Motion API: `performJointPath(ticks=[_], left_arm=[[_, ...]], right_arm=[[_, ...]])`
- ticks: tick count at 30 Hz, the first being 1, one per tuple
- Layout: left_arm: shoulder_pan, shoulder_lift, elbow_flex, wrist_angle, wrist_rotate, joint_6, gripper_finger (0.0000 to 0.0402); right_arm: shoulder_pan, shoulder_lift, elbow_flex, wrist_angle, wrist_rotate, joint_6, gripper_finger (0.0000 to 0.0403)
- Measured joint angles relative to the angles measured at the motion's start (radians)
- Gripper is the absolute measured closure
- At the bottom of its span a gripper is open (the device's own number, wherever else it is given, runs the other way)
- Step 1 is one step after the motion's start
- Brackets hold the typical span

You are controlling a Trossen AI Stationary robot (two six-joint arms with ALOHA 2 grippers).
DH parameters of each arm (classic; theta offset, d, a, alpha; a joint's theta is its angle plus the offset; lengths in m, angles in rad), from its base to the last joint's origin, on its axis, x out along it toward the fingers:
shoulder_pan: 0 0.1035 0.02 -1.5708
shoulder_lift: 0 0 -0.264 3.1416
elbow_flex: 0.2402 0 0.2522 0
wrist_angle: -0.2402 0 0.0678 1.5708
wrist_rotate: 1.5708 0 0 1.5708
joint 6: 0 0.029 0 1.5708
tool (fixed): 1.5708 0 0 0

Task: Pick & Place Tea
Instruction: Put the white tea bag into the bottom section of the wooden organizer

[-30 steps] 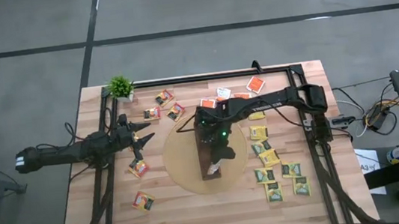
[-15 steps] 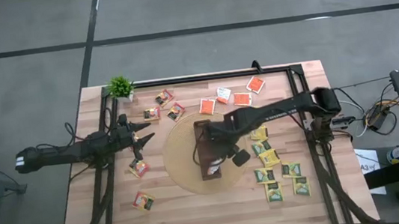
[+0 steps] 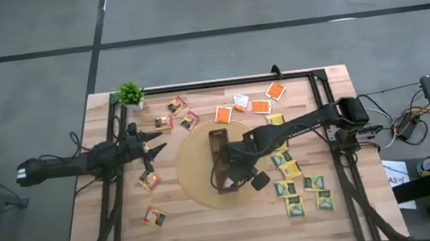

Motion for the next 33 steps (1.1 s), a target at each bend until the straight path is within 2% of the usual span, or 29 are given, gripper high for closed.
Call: performJointPath(ticks=[9, 21, 33], left_arm=[[0.0, 0.0, 0.0, 0.0, 0.0, 0.0, 0.0199], [-0.001, 0.0, 0.0, 0.0, 0.0, 0.0, 0.0199], [-0.001, 0.0, 0.0, 0.0, 0.0, 0.0, 0.0199]], right_arm=[[0.003, 0.0, -0.01, 0.0, 0.03, 0.002, 0.0318], [0.01, 0.0, -0.056, 0.066, 0.027, 0.019, 0.0319], [0.01, 0.0, -0.058, 0.077, 0.053, 0.117, 0.0392]])
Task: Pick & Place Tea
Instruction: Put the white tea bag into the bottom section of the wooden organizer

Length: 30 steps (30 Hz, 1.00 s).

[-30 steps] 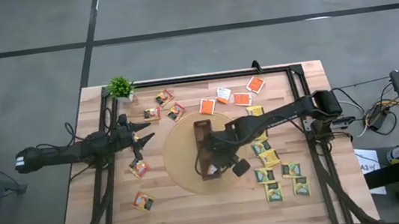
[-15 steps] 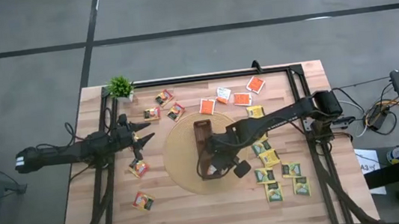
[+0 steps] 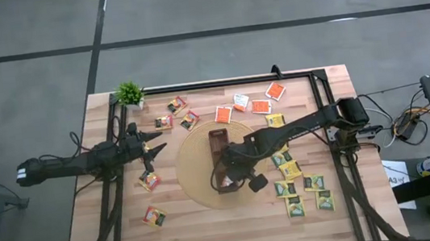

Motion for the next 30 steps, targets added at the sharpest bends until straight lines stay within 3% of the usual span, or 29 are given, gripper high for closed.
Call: performJointPath(ticks=[8, 19, 27, 30], left_arm=[[0.0, 0.0, 0.0, 0.0, 0.0, 0.0, 0.0199], [0.001, 0.0, 0.0, 0.0, 0.0, 0.0, 0.0199], [0.001, 0.0, 0.0, 0.0, 0.0, 0.0, 0.0199], [0.001, 0.0, 0.0, 0.0, 0.0, 0.0, 0.0199]], right_arm=[[0.0, 0.0, 0.03, -0.012, -0.001, 0.06, 0.0394], [-0.027, 0.0, 0.159, -0.153, -0.004, 0.353, 0.0394], [-0.039, 0.0, 0.161, -0.171, -0.019, 0.314, 0.0394], [-0.033, 0.0, 0.16, -0.172, -0.101, 0.242, 0.0394]])
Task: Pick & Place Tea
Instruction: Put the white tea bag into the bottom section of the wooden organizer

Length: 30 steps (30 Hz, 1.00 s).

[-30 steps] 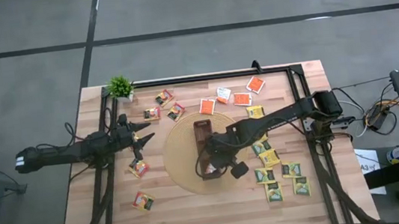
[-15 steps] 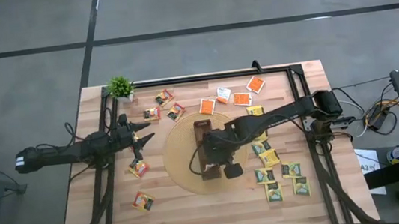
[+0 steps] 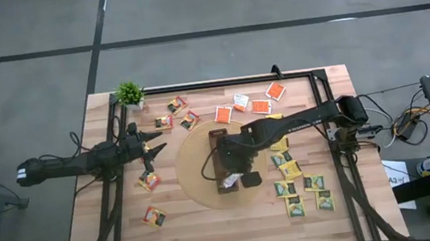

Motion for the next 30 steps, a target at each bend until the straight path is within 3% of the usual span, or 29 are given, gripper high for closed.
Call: performJointPath(ticks=[2, 9, 14, 19, 30], left_arm=[[0.0, 0.0, 0.0, 0.0, 0.0, 0.0, 0.0199], [0.0, 0.0, 0.0, 0.0, 0.0, 0.0, 0.0199], [0.0, 0.0, 0.0, 0.0, 0.0, 0.0, 0.0199], [-0.001, 0.0, 0.0, 0.0, 0.0, 0.0, 0.0199], [-0.001, 0.0, 0.0, 0.0, 0.0, 0.0, 0.0199]], right_arm=[[0.01, 0.0, -0.009, 0.0, -0.053, -0.06, 0.0394], [0.042, 0.0, -0.023, 0.001, -0.052, -0.106, 0.0359], [0.058, 0.004, -0.029, 0.003, 0.128, -0.149, 0.0298], [0.062, 0.005, -0.059, 0.044, 0.149, -0.234, 0.0256], [0.072, 0.005, -0.153, 0.165, 0.149, -0.25, 0.025]])
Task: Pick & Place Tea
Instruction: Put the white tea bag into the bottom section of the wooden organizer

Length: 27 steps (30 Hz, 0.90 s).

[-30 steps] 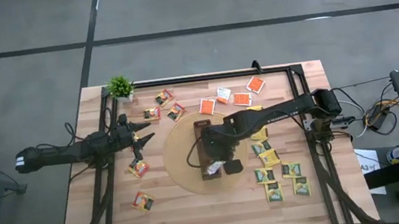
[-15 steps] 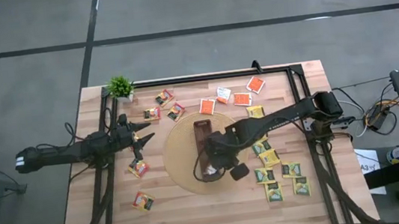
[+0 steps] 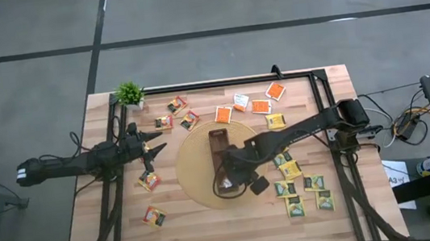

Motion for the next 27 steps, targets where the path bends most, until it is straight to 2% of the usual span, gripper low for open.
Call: performJointPath(ticks=[9, 16, 21, 27], left_arm=[[0.0, 0.0, 0.0, 0.0, 0.0, 0.0, 0.0199], [0.0, 0.0, 0.0, 0.0, 0.0, 0.0, 0.0199], [0.001, 0.0, 0.0, 0.0, 0.0, 0.0, 0.0199], [0.001, 0.0, 0.0, 0.0, 0.0, 0.0, 0.0199]], right_arm=[[0.0, 0.0, -0.009, 0.023, 0.0, 0.017, 0.027], [0.0, 0.0, -0.036, 0.032, 0.007, -0.052, 0.0284], [0.0, 0.0, -0.037, 0.041, 0.086, -0.026, 0.0296], [0.0, 0.0, -0.042, 0.041, 0.089, -0.017, 0.0325]])
